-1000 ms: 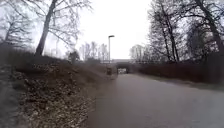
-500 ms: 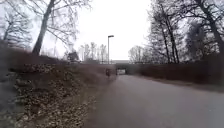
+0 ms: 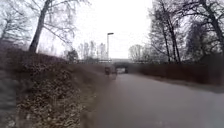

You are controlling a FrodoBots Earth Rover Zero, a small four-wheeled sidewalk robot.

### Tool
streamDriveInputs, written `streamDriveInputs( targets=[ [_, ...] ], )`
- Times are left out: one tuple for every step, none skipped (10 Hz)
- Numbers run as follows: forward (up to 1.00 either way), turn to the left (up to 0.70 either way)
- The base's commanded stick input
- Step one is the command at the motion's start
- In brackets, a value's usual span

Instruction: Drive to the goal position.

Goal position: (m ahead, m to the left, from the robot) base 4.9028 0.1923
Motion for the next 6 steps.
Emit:
streamDriveInputs(
  targets=[
    [0.7, 0.0],
    [0.7, 0.0],
    [0.7, 0.0],
    [0.7, 0.0],
    [0.7, 0.0],
    [0.7, 0.0]
  ],
)
